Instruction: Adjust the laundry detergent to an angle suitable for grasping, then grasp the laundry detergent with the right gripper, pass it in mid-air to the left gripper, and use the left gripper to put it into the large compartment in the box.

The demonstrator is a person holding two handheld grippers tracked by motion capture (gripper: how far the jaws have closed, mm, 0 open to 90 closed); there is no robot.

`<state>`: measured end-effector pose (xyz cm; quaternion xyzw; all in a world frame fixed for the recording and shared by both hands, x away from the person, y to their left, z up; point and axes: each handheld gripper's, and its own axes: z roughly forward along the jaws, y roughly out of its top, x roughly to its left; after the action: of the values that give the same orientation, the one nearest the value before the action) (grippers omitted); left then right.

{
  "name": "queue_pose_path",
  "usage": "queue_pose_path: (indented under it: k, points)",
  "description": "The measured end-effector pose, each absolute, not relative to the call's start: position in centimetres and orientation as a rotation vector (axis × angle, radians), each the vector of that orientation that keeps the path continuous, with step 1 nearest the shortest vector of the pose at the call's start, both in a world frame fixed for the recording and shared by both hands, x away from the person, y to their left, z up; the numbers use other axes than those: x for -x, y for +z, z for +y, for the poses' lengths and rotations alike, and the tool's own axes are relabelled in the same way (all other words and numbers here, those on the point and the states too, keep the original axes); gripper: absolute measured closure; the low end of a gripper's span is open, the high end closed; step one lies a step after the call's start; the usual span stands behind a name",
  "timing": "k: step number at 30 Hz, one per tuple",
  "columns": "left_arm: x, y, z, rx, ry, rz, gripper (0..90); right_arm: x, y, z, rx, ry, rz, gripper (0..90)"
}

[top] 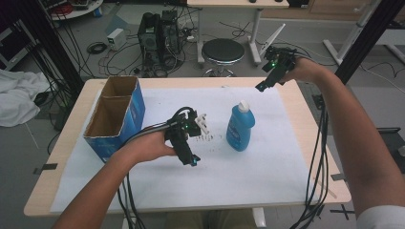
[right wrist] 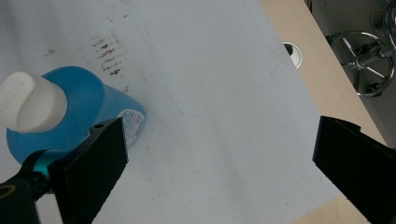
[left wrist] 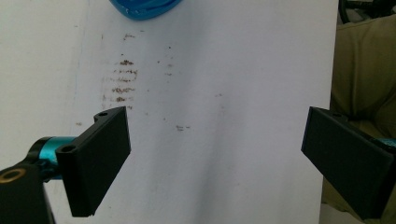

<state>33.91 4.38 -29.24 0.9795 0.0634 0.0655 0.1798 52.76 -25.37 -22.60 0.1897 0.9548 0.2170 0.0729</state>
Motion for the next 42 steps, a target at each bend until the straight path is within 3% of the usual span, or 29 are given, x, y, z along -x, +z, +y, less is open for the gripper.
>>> queue_pose_path:
  k: [26,42]
  points:
    - [-33.4,-29.3,5.2,-2.749,0.189,0.213,8.1,-51.0,-22.5,-27.2,-0.603,0.661,2.834,2.2]
    - [-33.7,-29.8,6.4,-2.776,0.194,0.187,8.1,-47.7,-23.4,-28.0,-0.611,0.64,2.811,2.2]
